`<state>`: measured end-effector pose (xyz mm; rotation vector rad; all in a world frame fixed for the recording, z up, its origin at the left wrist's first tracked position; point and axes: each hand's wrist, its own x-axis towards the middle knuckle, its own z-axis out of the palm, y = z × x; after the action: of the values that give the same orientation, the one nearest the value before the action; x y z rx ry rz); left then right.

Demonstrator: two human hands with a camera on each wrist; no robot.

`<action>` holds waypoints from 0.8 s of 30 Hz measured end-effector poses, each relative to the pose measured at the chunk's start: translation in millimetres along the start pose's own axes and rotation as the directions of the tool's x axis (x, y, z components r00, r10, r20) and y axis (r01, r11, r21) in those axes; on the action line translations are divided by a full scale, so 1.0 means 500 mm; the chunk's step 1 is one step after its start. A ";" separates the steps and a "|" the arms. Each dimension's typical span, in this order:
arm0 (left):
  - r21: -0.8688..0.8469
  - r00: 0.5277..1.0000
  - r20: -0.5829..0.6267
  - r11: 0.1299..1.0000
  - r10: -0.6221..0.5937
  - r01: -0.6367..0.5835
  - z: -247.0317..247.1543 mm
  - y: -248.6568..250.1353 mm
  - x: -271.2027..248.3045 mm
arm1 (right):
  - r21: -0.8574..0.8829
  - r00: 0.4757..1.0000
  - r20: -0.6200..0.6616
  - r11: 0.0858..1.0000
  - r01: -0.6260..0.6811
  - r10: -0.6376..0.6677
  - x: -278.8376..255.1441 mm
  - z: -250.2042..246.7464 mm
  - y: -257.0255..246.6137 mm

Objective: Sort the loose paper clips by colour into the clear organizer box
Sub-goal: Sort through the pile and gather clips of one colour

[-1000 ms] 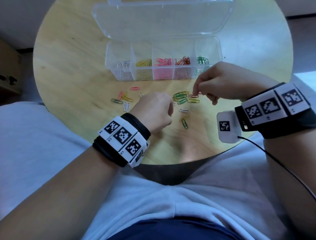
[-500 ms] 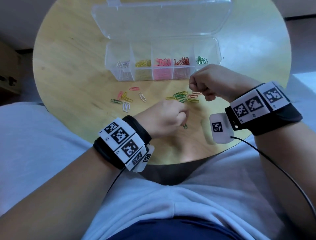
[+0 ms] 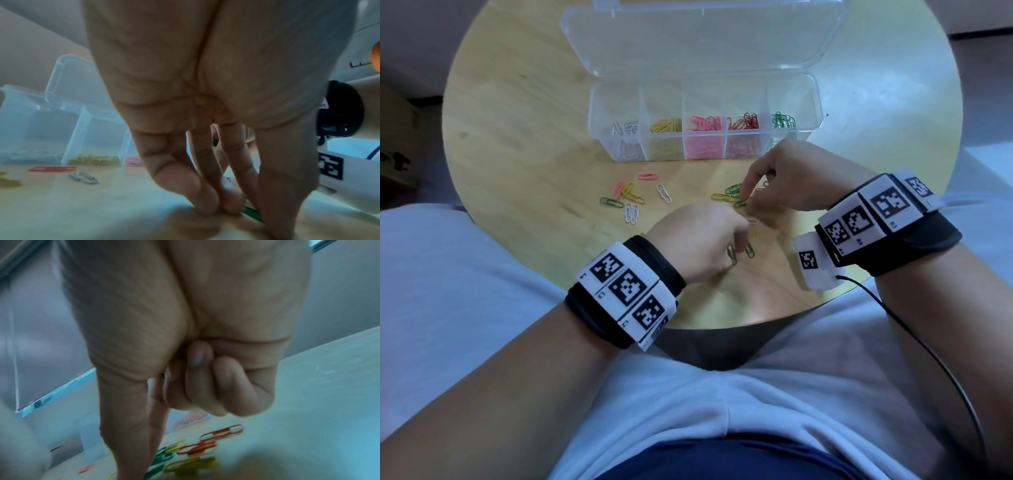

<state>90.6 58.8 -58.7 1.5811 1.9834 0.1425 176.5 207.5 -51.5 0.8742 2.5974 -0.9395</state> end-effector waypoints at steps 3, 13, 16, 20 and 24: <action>-0.003 0.997 0.026 0.997 -0.072 0.072 0.004 -0.002 0.005 | -0.058 1.000 -0.009 0.998 -0.011 0.010 0.001 0.006 -0.008; 0.057 0.993 -0.001 0.992 -0.114 0.114 0.004 0.006 -0.008 | -0.226 0.990 -0.103 0.967 -0.120 0.099 0.005 0.022 -0.029; 0.068 0.994 0.007 0.991 -0.112 0.111 0.004 0.008 -0.009 | -0.282 0.982 -0.132 0.945 -0.165 0.132 0.006 0.030 -0.034; 0.008 0.993 0.018 0.993 -0.119 0.119 -0.010 0.005 -0.011 | -0.225 0.990 -0.075 0.965 -0.135 0.121 0.001 0.011 -0.030; -0.051 0.991 0.077 0.992 -0.111 0.115 -0.014 0.003 -0.011 | 0.428 0.980 -0.019 0.887 -0.173 0.200 -0.008 -0.023 -0.019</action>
<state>89.2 56.2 -50.2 1.4151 1.9889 0.0923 173.5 207.2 -36.4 1.2514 2.3326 -1.4715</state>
